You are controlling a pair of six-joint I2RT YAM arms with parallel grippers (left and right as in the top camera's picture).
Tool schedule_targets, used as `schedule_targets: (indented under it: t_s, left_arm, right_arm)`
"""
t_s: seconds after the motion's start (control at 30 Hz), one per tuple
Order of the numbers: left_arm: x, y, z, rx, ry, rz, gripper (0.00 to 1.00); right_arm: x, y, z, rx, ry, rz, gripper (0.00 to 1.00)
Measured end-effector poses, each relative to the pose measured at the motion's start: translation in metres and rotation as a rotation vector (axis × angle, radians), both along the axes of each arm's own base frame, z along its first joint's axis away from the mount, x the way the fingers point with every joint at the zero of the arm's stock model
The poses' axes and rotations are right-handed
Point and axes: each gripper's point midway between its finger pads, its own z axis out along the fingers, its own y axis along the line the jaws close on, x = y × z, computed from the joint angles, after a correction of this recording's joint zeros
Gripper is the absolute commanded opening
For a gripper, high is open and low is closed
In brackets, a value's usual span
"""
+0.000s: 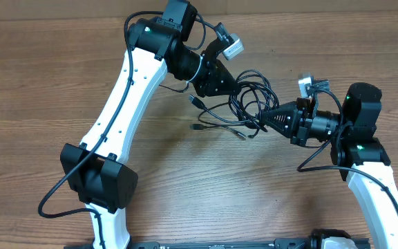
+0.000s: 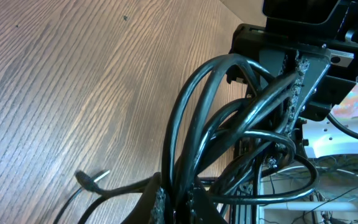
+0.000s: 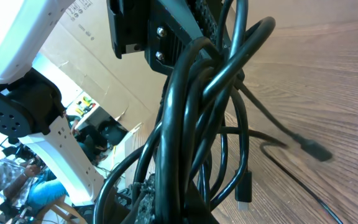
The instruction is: Untangle cables
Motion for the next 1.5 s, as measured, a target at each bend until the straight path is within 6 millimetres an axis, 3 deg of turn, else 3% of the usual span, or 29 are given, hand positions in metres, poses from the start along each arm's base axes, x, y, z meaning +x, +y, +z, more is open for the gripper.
schedule_targets:
  t_s: [0.03, 0.17, 0.2, 0.23, 0.27, 0.33, 0.43, 0.67, 0.83, 0.97, 1.13, 1.5]
  left_arm:
    - [0.0, 0.0, 0.0, 0.001, 0.001, 0.0, 0.04]
    - [0.004, 0.005, -0.007, 0.051, 0.008, 0.033, 0.04]
    - [0.006, 0.008, -0.011, 0.079, 0.013, 0.054, 0.04]
    - [0.01, 0.012, -0.017, 0.121, 0.022, 0.089, 0.04]
    - [0.015, 0.018, -0.023, 0.169, 0.029, 0.128, 0.04]
    - [0.021, 0.03, -0.032, 0.24, 0.039, 0.183, 0.04]
    - [0.024, 0.045, -0.041, 0.319, 0.046, 0.226, 0.04]
    - [0.018, 0.056, -0.049, 0.38, 0.03, 0.195, 0.04]
    - [0.01, 0.048, -0.049, 0.385, 0.01, 0.148, 0.04]
    - [0.001, 0.034, -0.049, 0.381, -0.014, 0.098, 0.04]
    - [0.0, 0.032, -0.049, 0.382, -0.022, 0.091, 0.04]
    - [-0.001, 0.027, -0.048, 0.367, -0.023, 0.087, 0.04]
  right_arm:
    - [0.0, 0.0, 0.0, 0.0, -0.001, 0.0, 0.12]
    - [0.0, 0.0, 0.0, 0.0, -0.002, 0.001, 0.13]
    - [0.0, 0.0, 0.0, 0.0, -0.003, 0.0, 0.19]
    - [0.0, 0.0, 0.0, 0.0, -0.001, 0.0, 0.4]
    - [0.0, 0.0, 0.0, 0.0, -0.002, 0.001, 0.51]
    - [0.0, 0.0, 0.001, 0.001, -0.003, 0.002, 0.63]
    - [0.001, 0.0, 0.001, -0.002, -0.01, -0.001, 0.68]
    - [0.009, -0.003, -0.005, -0.027, 0.012, -0.06, 0.69]
    - [0.014, -0.002, -0.012, -0.056, 0.035, -0.098, 0.68]
    - [0.012, 0.014, -0.029, -0.12, 0.088, -0.113, 0.6]
    - [0.011, 0.023, -0.045, -0.192, 0.11, -0.138, 0.43]
    - [0.007, 0.025, -0.066, -0.278, 0.16, -0.168, 0.44]
